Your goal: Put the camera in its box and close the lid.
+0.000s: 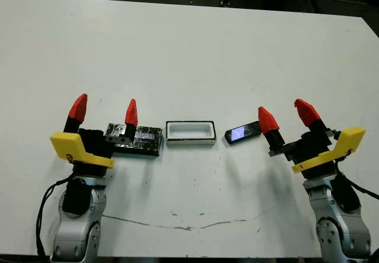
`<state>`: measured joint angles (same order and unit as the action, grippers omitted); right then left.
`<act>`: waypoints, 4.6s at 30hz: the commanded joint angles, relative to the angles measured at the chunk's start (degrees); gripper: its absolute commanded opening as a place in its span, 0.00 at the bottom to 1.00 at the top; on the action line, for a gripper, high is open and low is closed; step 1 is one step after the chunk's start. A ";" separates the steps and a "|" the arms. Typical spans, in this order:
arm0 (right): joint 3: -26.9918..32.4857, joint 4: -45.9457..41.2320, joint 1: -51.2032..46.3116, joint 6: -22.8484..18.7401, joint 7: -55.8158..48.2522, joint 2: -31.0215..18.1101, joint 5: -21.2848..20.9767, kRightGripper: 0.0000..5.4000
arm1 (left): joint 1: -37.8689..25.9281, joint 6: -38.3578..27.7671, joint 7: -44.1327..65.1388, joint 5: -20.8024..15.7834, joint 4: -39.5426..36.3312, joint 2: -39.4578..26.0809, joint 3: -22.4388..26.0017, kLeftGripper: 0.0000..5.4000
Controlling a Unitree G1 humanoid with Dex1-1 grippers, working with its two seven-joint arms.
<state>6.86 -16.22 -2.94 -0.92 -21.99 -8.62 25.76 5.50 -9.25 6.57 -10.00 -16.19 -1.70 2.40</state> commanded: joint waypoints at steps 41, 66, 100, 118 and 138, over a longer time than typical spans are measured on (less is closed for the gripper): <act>-13.25 44.10 49.61 1.52 -55.55 -31.11 -12.04 1.00 | 0.30 0.09 -0.86 0.55 0.18 0.57 -0.20 1.00; -23.91 65.77 58.50 12.64 -66.62 -22.43 -27.24 1.00 | 0.81 -0.39 -0.52 -0.06 0.51 0.57 -0.22 1.00; -21.50 67.81 51.68 9.59 -66.21 -19.85 -27.32 1.00 | 1.02 0.45 -0.16 -0.67 0.29 0.43 -0.58 1.00; -21.32 61.92 48.07 3.56 -60.91 -19.60 -26.55 0.64 | 1.22 0.64 -0.22 -0.52 0.11 0.37 -0.58 1.00; -16.38 58.04 47.44 2.02 -56.98 -21.47 -22.81 0.31 | 1.24 -0.56 -0.83 0.51 0.78 0.81 -0.44 1.00</act>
<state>-11.42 41.36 44.49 2.08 -79.21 -29.01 1.25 6.04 -9.62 6.06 -9.94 -15.97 -1.15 1.86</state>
